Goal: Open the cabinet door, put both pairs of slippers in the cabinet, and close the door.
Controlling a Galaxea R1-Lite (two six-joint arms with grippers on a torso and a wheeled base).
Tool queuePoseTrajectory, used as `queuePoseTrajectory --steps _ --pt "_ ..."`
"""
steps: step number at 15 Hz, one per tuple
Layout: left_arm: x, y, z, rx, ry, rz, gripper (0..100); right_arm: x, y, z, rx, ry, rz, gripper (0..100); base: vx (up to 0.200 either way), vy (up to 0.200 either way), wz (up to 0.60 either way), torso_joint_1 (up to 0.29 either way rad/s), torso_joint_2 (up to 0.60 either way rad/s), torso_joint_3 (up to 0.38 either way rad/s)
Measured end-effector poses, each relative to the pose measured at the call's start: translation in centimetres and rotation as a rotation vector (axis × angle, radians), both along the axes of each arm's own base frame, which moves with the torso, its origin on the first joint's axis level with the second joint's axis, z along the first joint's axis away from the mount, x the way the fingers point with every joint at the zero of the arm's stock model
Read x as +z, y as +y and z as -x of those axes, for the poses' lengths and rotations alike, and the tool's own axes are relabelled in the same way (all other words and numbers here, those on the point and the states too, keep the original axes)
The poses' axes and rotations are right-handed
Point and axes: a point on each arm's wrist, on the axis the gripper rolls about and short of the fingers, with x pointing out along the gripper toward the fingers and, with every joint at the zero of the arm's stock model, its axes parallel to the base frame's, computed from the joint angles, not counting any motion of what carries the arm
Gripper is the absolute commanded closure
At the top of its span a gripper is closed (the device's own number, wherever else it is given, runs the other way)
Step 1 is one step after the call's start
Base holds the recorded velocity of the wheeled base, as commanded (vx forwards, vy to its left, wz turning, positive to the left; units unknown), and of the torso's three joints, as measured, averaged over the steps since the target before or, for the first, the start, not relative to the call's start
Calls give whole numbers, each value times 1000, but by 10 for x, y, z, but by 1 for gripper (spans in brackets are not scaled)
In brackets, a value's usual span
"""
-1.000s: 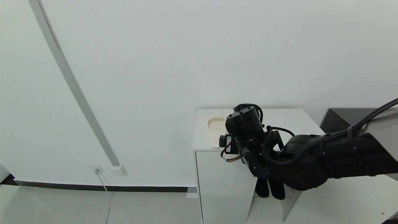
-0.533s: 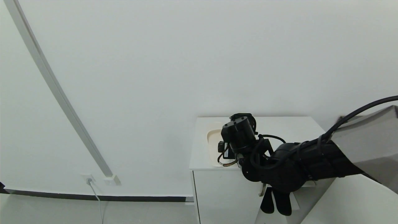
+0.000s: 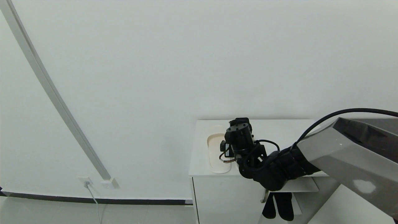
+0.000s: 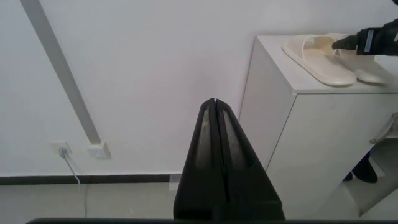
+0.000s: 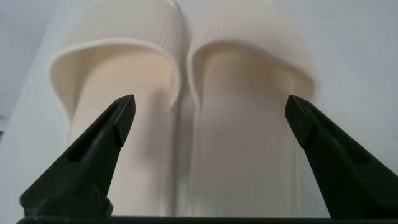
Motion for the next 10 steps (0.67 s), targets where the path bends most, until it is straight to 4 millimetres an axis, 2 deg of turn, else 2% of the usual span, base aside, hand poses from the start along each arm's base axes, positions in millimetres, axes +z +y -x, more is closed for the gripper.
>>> queuePoseTrajectory --steps 3,10 --pt "0 0 0 0 0 0 100 -7 3 -8 10 5 -5 0 0 0 0 0 0 0" --pt "0 0 0 0 0 0 100 -15 12 -43 -9 -43 -5 0 0 0 0 0 0 0"
